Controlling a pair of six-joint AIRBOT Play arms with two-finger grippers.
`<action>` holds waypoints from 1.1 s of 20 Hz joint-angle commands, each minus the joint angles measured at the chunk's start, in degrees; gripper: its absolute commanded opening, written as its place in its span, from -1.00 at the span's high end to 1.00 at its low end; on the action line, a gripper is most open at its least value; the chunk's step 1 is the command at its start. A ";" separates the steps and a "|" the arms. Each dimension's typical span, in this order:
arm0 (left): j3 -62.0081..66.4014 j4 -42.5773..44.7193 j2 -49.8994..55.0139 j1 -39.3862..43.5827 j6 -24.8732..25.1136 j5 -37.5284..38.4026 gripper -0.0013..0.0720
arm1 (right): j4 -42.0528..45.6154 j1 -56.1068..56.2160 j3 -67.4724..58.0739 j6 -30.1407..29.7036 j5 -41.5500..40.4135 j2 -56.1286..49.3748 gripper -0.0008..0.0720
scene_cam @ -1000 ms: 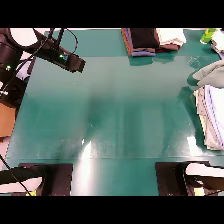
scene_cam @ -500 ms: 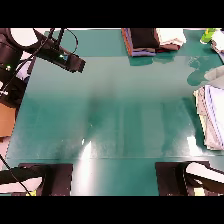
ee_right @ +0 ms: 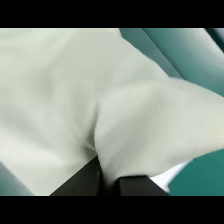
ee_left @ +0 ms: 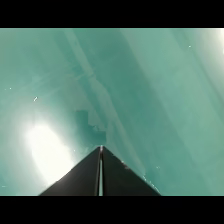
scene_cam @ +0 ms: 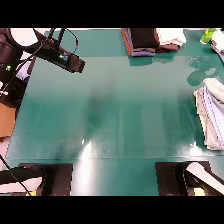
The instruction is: Fold the shirts.
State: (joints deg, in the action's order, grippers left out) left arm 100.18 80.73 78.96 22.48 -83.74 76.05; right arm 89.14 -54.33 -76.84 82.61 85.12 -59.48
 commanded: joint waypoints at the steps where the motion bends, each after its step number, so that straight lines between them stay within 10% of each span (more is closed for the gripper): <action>1: -0.02 0.00 0.00 0.04 0.20 0.02 0.89 | 7.04 -2.89 10.69 -0.70 -2.51 3.34 0.92; 5: -0.02 -0.11 0.02 0.04 0.20 0.02 0.89 | 8.59 -5.07 15.54 -0.68 -5.73 4.55 0.83; 7: -0.02 -0.24 0.02 0.04 0.20 0.00 0.89 | 8.00 -6.25 14.86 -0.61 -7.08 4.09 -0.71; 8: -0.02 -0.24 0.00 0.04 0.20 0.02 0.89 | 6.97 -6.12 13.51 -0.59 -7.41 4.04 -0.94; 15: -0.02 -0.26 0.00 0.04 0.20 0.04 0.89 | -15.85 14.75 0.59 0.20 -10.67 4.00 -0.92; 22: -0.02 -0.13 0.00 0.02 0.22 -0.42 0.89 | -17.00 50.34 0.61 0.46 -12.46 -1.51 -0.86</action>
State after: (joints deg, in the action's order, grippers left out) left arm 100.18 80.51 78.96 22.50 -83.55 75.83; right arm 73.82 -16.49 -75.83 83.00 73.36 -58.52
